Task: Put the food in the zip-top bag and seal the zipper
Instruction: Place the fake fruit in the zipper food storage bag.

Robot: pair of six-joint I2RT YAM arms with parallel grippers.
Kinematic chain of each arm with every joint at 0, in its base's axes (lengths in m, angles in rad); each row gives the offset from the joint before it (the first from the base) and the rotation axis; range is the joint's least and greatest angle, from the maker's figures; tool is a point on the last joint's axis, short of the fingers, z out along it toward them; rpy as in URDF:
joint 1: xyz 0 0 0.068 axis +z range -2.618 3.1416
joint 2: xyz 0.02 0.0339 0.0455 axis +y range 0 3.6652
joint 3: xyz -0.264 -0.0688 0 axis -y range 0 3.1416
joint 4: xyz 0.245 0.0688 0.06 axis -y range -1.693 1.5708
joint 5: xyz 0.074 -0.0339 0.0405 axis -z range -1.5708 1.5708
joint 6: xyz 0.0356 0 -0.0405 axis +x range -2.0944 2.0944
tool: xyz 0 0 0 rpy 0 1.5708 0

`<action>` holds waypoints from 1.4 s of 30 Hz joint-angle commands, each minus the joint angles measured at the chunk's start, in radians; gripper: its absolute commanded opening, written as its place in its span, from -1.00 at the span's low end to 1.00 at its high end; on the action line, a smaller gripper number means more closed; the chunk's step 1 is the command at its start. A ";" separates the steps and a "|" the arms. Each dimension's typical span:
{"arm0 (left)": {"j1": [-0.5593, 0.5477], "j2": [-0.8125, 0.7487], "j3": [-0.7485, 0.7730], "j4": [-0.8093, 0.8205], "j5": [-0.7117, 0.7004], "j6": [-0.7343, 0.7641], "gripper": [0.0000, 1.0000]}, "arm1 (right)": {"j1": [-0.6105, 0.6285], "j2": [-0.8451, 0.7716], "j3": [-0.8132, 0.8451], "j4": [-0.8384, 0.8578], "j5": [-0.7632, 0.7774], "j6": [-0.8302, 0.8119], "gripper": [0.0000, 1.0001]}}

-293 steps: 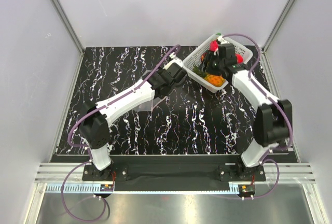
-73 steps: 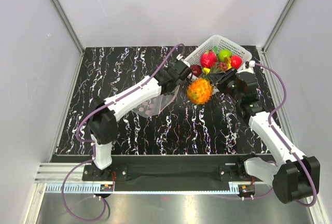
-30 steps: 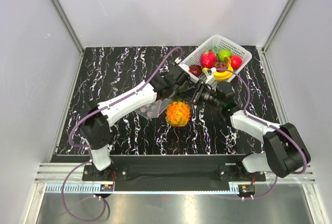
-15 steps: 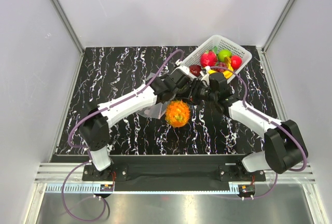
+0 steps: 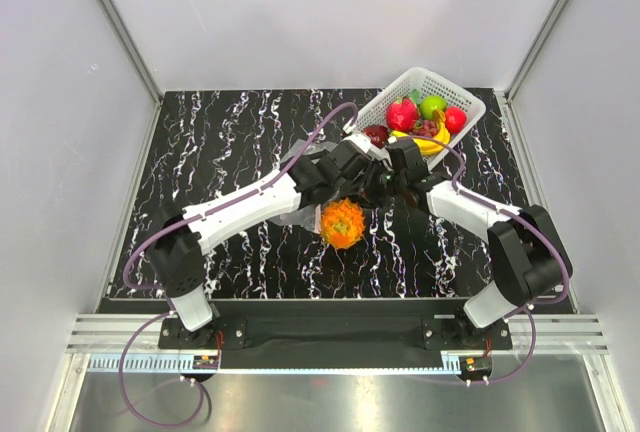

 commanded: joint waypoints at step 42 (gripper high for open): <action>0.025 0.141 0.199 -0.075 0.078 0.006 -1.00 | -0.044 -0.379 -0.080 -0.059 0.179 0.064 -1.00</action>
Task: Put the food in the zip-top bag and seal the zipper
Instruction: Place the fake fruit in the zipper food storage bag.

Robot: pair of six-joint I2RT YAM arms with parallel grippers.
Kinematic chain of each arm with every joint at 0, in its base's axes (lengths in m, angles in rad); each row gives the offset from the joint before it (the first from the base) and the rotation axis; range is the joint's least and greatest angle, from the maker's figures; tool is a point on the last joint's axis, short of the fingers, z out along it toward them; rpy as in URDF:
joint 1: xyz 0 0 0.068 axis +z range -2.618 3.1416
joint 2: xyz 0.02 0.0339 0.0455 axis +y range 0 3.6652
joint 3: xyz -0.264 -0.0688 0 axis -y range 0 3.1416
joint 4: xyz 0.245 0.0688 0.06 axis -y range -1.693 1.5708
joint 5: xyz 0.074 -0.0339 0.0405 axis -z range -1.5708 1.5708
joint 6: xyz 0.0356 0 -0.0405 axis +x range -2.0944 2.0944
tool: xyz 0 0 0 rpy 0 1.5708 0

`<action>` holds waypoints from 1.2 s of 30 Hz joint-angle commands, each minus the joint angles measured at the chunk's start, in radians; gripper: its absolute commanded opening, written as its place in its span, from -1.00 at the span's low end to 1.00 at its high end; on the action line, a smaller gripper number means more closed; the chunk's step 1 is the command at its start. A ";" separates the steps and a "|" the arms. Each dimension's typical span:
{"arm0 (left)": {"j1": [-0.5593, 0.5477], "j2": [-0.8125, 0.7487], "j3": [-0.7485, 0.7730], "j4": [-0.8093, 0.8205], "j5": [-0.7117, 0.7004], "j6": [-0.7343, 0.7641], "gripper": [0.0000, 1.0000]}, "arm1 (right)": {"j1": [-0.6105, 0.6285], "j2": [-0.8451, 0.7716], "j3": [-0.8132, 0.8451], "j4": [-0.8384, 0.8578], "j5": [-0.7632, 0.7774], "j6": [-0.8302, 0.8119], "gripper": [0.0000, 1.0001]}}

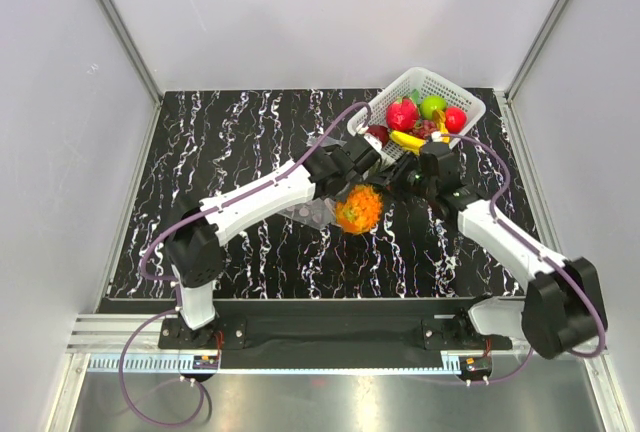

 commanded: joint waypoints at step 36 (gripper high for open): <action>0.029 -0.013 0.080 0.053 0.057 -0.083 -1.00 | 0.033 -0.015 0.182 -0.286 0.396 0.106 -1.00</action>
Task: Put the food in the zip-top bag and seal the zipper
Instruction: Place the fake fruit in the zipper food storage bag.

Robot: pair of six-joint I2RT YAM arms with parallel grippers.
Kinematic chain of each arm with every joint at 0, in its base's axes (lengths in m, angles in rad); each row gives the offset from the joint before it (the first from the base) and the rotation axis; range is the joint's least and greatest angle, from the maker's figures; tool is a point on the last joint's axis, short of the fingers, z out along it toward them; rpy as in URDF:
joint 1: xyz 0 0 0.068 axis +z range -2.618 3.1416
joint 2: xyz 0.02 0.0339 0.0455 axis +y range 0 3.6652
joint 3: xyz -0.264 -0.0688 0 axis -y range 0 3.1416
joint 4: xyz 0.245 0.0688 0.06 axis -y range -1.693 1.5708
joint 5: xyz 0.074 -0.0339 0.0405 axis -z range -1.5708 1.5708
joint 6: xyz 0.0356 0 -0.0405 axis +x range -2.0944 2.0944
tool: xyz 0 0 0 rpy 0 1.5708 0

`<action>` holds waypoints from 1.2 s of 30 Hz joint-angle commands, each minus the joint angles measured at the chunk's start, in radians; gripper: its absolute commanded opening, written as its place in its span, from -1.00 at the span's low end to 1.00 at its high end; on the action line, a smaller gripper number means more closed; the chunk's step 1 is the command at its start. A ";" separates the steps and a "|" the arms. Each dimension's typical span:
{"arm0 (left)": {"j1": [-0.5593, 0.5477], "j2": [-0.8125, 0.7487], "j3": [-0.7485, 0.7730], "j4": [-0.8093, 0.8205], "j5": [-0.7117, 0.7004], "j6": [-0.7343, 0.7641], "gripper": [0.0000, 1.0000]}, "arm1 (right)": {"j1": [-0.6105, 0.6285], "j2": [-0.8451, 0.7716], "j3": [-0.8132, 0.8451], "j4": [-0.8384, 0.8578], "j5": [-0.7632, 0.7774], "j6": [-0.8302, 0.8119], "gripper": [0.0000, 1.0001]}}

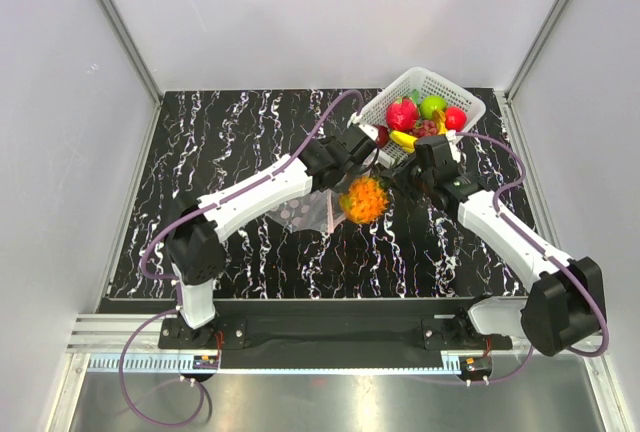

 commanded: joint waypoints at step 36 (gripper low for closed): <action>-0.084 0.014 0.194 -0.019 0.192 -0.089 -1.00 | 0.197 0.198 0.370 -0.567 0.559 0.502 -1.00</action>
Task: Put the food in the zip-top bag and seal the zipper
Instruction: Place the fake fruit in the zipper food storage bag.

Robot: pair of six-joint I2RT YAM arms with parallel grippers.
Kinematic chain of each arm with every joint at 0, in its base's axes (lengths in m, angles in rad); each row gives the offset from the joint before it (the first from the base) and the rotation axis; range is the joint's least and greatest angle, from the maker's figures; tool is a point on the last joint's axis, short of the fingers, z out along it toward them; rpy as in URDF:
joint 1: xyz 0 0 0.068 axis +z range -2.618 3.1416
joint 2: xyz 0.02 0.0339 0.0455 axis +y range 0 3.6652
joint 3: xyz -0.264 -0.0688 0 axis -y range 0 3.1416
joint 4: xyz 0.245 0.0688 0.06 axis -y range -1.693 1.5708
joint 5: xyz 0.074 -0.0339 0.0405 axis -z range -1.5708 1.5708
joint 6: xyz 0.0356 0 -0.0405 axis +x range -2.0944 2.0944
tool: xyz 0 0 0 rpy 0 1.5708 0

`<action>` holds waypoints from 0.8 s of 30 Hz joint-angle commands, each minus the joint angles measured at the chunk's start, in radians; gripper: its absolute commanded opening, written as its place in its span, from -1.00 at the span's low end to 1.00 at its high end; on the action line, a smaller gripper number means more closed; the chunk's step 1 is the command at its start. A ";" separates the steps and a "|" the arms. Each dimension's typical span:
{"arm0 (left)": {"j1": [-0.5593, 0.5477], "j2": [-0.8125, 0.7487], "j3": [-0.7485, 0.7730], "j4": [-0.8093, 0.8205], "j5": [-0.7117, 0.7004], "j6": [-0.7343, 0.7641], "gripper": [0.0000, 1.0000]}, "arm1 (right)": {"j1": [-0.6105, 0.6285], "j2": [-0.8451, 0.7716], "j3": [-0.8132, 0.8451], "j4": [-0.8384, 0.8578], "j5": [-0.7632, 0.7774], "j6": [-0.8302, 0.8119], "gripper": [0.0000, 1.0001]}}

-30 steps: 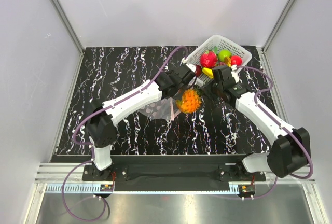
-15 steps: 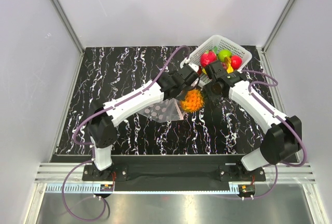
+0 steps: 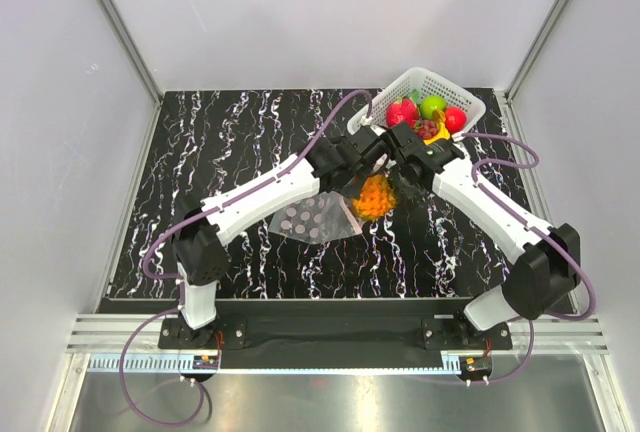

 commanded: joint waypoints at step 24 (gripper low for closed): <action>0.002 0.045 0.055 0.157 0.215 0.002 -1.00 | 0.136 -0.332 -0.492 0.680 0.021 -0.271 -1.00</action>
